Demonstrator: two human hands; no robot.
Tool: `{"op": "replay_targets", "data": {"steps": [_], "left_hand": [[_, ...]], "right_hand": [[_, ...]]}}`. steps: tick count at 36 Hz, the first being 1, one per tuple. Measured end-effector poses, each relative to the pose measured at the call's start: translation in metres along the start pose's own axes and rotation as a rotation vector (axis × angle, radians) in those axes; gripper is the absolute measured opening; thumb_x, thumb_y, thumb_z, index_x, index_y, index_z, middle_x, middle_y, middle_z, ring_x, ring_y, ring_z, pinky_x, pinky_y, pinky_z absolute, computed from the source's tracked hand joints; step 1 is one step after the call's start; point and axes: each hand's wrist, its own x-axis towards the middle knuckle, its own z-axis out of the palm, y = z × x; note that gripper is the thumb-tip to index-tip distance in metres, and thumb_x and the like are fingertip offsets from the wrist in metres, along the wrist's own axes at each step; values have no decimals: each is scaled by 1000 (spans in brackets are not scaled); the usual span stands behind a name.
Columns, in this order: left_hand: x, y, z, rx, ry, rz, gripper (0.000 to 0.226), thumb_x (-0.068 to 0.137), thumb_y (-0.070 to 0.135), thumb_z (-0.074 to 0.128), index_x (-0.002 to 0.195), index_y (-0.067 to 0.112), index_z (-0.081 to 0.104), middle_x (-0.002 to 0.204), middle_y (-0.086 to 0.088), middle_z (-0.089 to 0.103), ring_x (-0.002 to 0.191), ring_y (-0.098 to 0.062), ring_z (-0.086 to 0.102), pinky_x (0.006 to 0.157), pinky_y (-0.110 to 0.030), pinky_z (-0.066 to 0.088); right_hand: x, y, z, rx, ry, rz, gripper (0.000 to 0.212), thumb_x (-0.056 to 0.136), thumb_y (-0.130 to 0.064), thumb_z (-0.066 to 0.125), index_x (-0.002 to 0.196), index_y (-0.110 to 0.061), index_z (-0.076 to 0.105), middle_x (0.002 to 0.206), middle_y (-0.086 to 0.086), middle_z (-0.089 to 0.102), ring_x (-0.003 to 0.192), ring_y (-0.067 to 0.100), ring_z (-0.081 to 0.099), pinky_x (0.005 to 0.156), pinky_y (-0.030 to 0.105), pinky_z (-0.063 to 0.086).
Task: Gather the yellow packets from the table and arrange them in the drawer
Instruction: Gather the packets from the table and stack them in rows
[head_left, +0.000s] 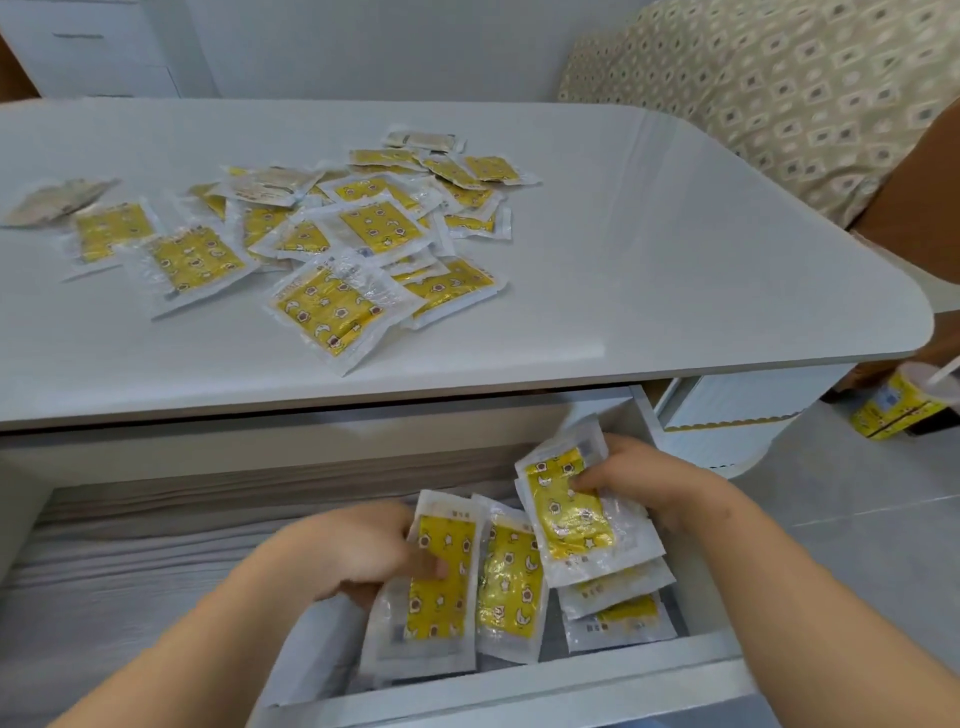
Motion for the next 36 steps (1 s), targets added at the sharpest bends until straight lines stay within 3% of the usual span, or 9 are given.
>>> {"op": "replay_targets", "data": {"steps": [6, 9, 12, 16, 19, 23, 26, 31, 36], "left_hand": [[1, -19, -18, -161, -32, -53, 12, 85, 15, 67, 97, 17, 65, 91, -2, 75, 83, -17, 71, 75, -33, 58], [10, -30, -13, -152, 18, -128, 18, 83, 12, 69, 97, 20, 61, 94, -3, 73, 87, -20, 70, 84, -40, 56], [19, -31, -4, -80, 72, -192, 22, 81, 18, 73, 98, 18, 59, 99, -3, 69, 92, -22, 68, 83, -41, 56], [19, -22, 1, 368, 196, -320, 50, 78, 49, 70, 111, 14, 54, 105, -1, 65, 83, -17, 63, 76, -27, 54], [14, -13, 3, 812, 312, -351, 75, 74, 71, 56, 129, 22, 46, 127, 2, 57, 110, -17, 56, 92, -32, 43], [19, -1, 12, 922, 473, -79, 84, 83, 68, 43, 147, 24, 11, 155, -7, 15, 142, -31, 14, 112, -45, 17], [32, 3, 23, 771, 330, 160, 79, 92, 53, 41, 148, 33, -11, 157, 4, -16, 144, -27, -16, 116, -48, -1], [46, -5, 34, 840, 148, 134, 74, 95, 49, 38, 148, 35, -12, 154, 11, -24, 141, -26, -25, 114, -56, -5], [34, -9, 38, 856, 175, 106, 80, 91, 42, 51, 149, 35, -4, 158, 7, -11, 144, -30, -9, 114, -54, 15]], "right_hand": [[2, -3, 1, 259, -112, 64, 11, 91, 1, 51, 94, -6, 60, 76, 11, 73, 64, 23, 71, 61, 35, 59], [7, -1, 7, 297, -154, 81, 13, 91, 0, 52, 100, -6, 60, 82, 11, 73, 70, 23, 71, 70, 39, 58], [11, 7, 14, 46, -125, 31, 18, 89, -1, 57, 101, -15, 59, 96, 8, 71, 87, 24, 69, 84, 40, 55], [10, 12, 15, -376, -64, 1, 23, 87, -3, 58, 109, -8, 60, 111, 12, 66, 102, 25, 63, 92, 38, 51], [11, 14, 15, -476, -34, -6, 25, 86, -6, 58, 110, -9, 61, 109, 12, 66, 100, 25, 64, 90, 38, 52], [13, 13, 15, -519, -15, -32, 34, 86, -11, 61, 119, -16, 56, 114, 5, 64, 102, 20, 62, 91, 36, 51], [13, 14, 16, -528, -5, -25, 39, 85, -13, 62, 123, -17, 54, 117, 4, 62, 103, 20, 61, 93, 38, 50], [13, 16, 15, -524, 31, -17, 47, 83, -13, 65, 128, -17, 52, 121, 5, 61, 107, 22, 60, 93, 38, 51], [11, 13, 13, -507, 61, -10, 33, 91, -16, 56, 124, -15, 55, 115, 4, 62, 104, 20, 59, 87, 30, 47]]}}
